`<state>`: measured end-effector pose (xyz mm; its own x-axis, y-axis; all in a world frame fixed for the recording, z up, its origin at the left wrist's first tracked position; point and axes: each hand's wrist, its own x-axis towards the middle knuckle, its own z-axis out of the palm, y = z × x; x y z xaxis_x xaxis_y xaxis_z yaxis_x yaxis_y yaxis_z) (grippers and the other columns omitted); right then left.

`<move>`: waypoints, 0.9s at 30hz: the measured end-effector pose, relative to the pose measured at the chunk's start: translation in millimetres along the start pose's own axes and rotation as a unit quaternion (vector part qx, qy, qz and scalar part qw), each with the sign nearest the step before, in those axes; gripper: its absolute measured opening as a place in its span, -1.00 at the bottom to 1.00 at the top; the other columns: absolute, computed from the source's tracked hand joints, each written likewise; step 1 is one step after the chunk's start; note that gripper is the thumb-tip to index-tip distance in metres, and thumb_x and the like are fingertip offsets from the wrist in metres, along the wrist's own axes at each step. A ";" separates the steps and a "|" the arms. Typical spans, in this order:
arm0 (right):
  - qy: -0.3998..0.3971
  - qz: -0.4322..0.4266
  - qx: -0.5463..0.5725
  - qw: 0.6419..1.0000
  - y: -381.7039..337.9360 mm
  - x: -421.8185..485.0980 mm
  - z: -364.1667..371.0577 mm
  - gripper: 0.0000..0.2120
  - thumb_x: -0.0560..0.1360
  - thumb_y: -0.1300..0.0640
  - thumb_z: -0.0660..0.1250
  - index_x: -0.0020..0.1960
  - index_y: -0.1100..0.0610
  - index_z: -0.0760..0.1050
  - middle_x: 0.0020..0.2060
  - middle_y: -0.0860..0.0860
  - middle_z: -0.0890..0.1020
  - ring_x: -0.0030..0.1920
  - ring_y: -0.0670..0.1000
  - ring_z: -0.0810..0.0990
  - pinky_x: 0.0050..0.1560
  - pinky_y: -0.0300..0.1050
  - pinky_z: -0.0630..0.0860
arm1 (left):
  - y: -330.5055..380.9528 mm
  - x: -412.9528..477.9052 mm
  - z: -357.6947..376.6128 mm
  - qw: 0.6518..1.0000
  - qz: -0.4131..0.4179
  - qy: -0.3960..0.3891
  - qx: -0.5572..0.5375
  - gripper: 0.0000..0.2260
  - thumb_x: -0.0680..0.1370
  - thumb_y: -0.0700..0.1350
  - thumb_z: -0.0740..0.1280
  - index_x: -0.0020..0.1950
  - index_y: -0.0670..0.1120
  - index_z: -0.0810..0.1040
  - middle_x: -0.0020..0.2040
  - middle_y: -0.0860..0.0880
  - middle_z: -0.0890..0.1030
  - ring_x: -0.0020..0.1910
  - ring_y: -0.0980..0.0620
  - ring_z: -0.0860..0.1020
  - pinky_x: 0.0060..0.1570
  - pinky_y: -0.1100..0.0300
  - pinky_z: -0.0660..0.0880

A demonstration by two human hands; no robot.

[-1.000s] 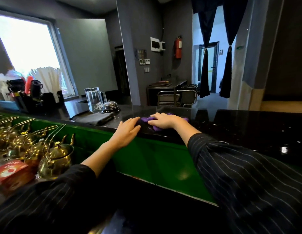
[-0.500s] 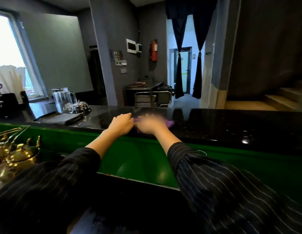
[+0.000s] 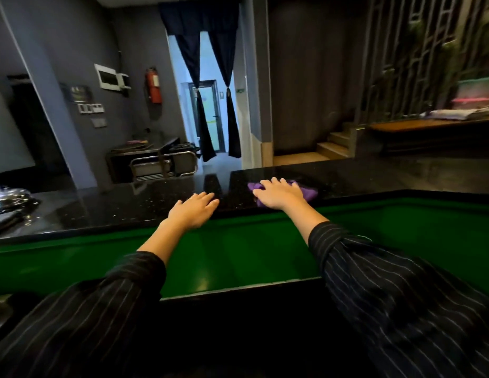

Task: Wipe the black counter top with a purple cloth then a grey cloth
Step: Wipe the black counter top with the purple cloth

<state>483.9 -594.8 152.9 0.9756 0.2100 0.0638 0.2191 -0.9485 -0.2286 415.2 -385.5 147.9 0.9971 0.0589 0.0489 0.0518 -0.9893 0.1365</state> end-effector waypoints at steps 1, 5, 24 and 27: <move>0.006 0.026 -0.002 1.000 7.0 0.6 -2.1 -0.40 0.59 -0.20 -0.06 0.57 0.01 0.12 0.57 0.08 0.11 0.56 0.15 0.05 0.50 0.24 -0.04 | 4.1 2.5 -3.0 1.000 -0.018 0.000 -0.011 -0.55 0.64 0.07 -0.04 0.51 -0.01 0.17 0.55 -0.04 0.16 0.53 -0.12 0.12 0.44 -0.26 0.06; 0.007 0.060 -0.023 0.998 -0.3 -2.0 -3.8 -0.39 0.59 -0.21 -0.01 0.56 0.05 0.13 0.56 0.15 0.11 0.55 0.21 0.04 0.49 0.25 -0.03 | 39.6 14.6 -10.9 0.999 -0.035 0.036 -0.020 -0.50 0.59 0.19 0.00 0.42 -0.03 0.34 0.46 -0.15 0.33 0.46 -0.19 0.26 0.41 -0.31 0.09; -0.052 0.063 -0.030 0.996 92.6 106.9 -27.4 -0.33 0.59 -0.28 -0.07 0.58 0.07 0.07 0.57 0.15 0.06 0.56 0.20 0.00 0.48 0.29 -0.11 | 112.8 59.1 20.1 0.998 0.065 -0.013 0.001 -0.54 0.64 0.11 -0.10 0.54 0.08 0.03 0.58 0.00 0.02 0.56 -0.07 -0.01 0.45 -0.23 -0.05; -0.056 0.059 -0.036 0.996 75.1 129.9 -25.5 -0.30 0.58 -0.31 -0.06 0.57 0.09 0.08 0.57 0.18 0.06 0.56 0.23 0.00 0.48 0.29 -0.10 | 112.4 64.2 20.8 0.998 0.062 -0.003 -0.009 -0.54 0.64 0.12 -0.09 0.54 0.08 0.06 0.58 0.01 0.04 0.56 -0.04 0.01 0.46 -0.20 -0.04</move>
<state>626.7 -644.8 168.8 0.9906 0.1176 -0.0700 0.1054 -0.9818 -0.1580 486.2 -495.7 145.7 0.9960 -0.0652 0.0607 -0.0735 -0.9863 0.1479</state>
